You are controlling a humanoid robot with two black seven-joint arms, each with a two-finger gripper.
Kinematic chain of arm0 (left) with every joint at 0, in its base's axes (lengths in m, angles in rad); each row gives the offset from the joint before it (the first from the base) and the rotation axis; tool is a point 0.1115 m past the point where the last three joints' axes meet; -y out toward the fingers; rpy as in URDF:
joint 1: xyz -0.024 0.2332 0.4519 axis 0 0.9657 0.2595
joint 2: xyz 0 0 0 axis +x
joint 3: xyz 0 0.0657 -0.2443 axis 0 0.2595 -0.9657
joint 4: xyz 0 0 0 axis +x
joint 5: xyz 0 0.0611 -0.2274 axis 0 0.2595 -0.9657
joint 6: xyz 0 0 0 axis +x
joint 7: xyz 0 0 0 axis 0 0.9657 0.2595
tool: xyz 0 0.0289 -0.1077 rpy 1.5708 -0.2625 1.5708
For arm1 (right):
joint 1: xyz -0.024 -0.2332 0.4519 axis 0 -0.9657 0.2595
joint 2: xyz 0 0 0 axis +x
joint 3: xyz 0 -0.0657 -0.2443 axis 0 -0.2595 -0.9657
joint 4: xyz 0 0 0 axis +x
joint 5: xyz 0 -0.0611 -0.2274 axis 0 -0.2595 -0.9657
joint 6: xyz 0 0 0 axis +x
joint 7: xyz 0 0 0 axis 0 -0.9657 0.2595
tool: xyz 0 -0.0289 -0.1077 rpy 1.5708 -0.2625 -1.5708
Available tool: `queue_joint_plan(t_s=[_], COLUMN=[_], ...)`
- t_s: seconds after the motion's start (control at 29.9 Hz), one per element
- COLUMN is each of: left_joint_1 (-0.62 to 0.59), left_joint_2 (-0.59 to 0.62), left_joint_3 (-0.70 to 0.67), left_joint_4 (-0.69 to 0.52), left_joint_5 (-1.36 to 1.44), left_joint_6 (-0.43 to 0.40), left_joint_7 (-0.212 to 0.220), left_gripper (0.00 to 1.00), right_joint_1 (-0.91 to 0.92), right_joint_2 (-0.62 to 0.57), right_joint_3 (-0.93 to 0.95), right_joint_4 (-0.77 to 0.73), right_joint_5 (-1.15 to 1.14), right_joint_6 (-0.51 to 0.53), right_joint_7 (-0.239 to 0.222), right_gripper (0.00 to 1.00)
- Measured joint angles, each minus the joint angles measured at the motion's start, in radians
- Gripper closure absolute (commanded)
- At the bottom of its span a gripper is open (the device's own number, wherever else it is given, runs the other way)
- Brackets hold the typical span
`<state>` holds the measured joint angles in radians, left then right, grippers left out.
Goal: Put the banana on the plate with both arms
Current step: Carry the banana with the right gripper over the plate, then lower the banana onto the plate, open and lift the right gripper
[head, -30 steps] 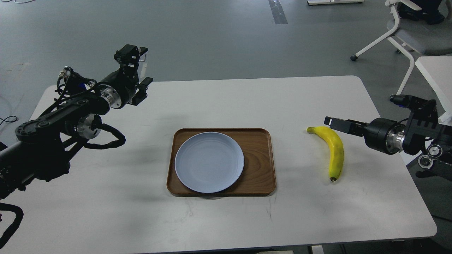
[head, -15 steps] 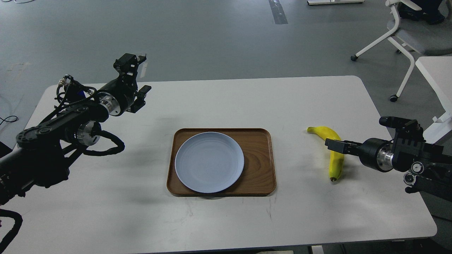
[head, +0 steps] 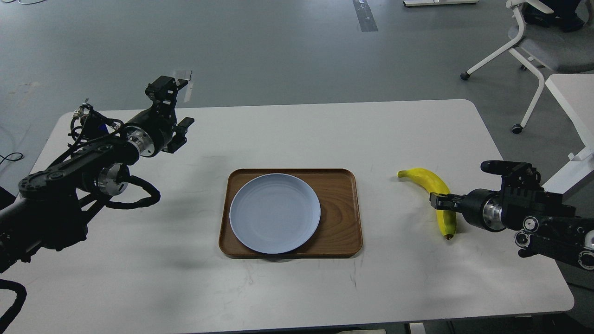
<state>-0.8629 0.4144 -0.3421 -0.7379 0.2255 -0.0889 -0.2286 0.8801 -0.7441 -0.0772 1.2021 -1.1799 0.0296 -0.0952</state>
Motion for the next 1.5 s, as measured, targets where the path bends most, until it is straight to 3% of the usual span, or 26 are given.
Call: queue_joint_plan(t_s=[0.23,0.4,0.64,1.1,1.14,1.17,1.2,1.24,1.3,1.37,1.44,1.5], left_joint_1=[0.004,0.006,0.011,0.042,0.043,0.045,0.047,0.048,0.049,0.050,0.050,0.050], left_joint_2=[0.001,0.019,0.045,0.087,0.089,0.092,0.095,0.097,0.099,0.100,0.101,0.101], left_joint_3=[0.000,0.000,-0.001,-0.007,-0.007,-0.008,-0.008,-0.009,-0.009,-0.009,-0.009,-0.009], left_joint_4=[0.001,0.001,0.001,0.000,0.000,0.000,0.000,0.000,0.000,0.000,0.000,0.000], left_joint_5=[0.000,0.000,-0.007,-0.012,-0.012,-0.012,-0.012,-0.012,-0.012,-0.012,-0.012,-0.012], left_joint_6=[0.001,0.002,0.001,0.001,0.002,0.001,0.002,0.002,0.002,0.002,0.002,0.002], left_joint_7=[0.000,0.000,0.002,-0.001,-0.001,-0.001,-0.001,-0.001,-0.002,-0.001,-0.001,-0.001], left_gripper=[0.02,0.02,0.02,0.02,0.02,0.02,0.02,0.02,0.02,0.02,0.02,0.02], right_joint_1=[0.176,0.303,0.331,0.327,0.325,0.323,0.321,0.318,0.313,0.307,0.302,0.295], right_joint_2=[0.007,0.106,0.292,0.571,0.580,0.588,0.594,0.598,0.602,0.603,0.603,0.603], right_joint_3=[0.003,-0.070,-0.145,-0.176,-0.176,-0.176,-0.176,-0.177,-0.177,-0.177,-0.177,-0.176], right_joint_4=[0.075,0.101,0.058,-0.103,-0.105,-0.107,-0.109,-0.110,-0.110,-0.111,-0.111,-0.111], right_joint_5=[0.008,-0.017,-0.195,-0.209,-0.208,-0.207,-0.207,-0.207,-0.205,-0.204,-0.203,-0.202], right_joint_6=[-0.004,-0.001,0.001,0.005,0.006,0.007,0.007,0.007,0.007,0.006,0.005,0.004], right_joint_7=[0.059,0.112,0.120,0.120,0.120,0.120,0.120,0.119,0.119,0.118,0.118,0.117], right_gripper=[1.00,1.00,1.00,1.00,0.92,0.92,0.79,0.54,0.28,0.25,0.07,0.01])
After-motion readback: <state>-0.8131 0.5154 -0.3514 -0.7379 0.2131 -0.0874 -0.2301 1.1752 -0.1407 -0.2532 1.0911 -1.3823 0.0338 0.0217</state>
